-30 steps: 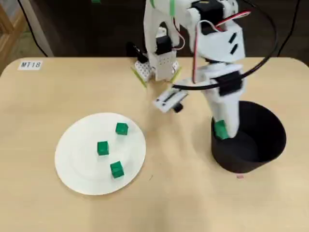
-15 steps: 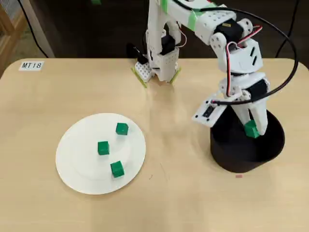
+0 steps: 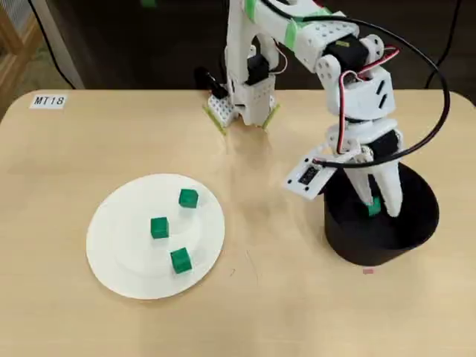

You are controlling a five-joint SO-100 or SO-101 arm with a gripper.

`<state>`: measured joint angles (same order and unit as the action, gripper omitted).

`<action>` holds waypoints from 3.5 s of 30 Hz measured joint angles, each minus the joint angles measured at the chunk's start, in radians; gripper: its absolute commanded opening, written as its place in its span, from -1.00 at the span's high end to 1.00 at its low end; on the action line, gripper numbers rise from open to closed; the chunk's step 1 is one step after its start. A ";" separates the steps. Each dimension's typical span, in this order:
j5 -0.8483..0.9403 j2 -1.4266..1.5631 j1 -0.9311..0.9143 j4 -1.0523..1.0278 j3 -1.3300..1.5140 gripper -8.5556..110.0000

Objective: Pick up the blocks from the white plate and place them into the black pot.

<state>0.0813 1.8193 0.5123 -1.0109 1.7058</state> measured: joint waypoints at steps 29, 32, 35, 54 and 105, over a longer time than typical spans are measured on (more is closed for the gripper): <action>0.577 -0.437 -0.910 -0.390 -0.296 0.90; 0.583 -0.515 -0.942 -0.423 -0.394 0.85; 0.583 -0.555 -0.973 -0.442 -0.449 0.61; 0.592 -0.661 -1.019 -0.459 -0.492 0.38; 0.164 -0.238 -0.460 -0.377 -0.598 0.90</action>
<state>0.2454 1.5815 0.0522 -1.3883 1.1075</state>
